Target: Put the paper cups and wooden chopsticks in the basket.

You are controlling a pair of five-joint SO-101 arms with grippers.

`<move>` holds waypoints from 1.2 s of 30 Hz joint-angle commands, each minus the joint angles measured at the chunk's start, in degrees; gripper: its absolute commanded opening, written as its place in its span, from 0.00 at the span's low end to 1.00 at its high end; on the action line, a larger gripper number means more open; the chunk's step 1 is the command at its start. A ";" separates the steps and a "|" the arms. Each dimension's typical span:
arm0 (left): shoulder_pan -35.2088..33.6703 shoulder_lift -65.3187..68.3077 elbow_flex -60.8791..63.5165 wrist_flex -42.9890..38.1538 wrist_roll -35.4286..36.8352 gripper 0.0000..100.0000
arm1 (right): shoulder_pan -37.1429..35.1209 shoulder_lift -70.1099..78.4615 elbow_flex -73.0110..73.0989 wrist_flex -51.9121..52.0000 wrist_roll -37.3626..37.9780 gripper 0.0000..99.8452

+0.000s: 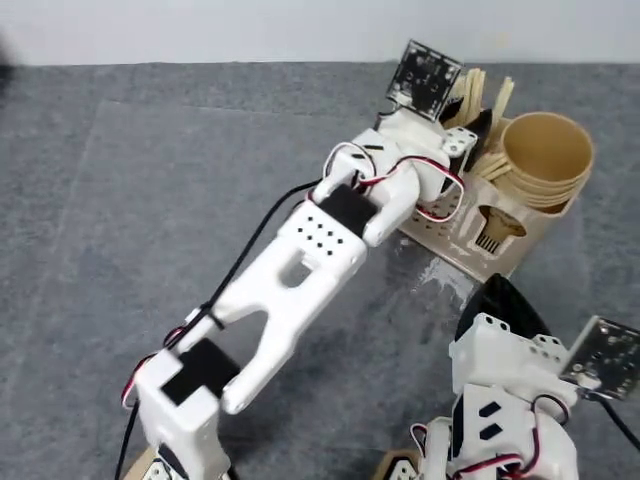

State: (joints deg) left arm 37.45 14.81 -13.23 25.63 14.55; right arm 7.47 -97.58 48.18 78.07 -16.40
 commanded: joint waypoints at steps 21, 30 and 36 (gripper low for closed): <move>-9.41 -51.34 -2.15 36.84 -8.26 0.01 | -0.48 2.07 1.76 -0.13 7.03 0.01; -19.60 -76.66 14.90 42.20 -8.18 0.01 | -5.41 1.54 10.64 -0.57 10.46 0.01; -23.91 -97.32 39.34 40.97 -8.18 0.01 | -10.07 1.54 16.88 -0.57 10.29 0.01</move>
State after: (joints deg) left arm 14.77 -73.27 14.99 67.65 6.55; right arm -1.41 -97.58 64.18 78.07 -6.55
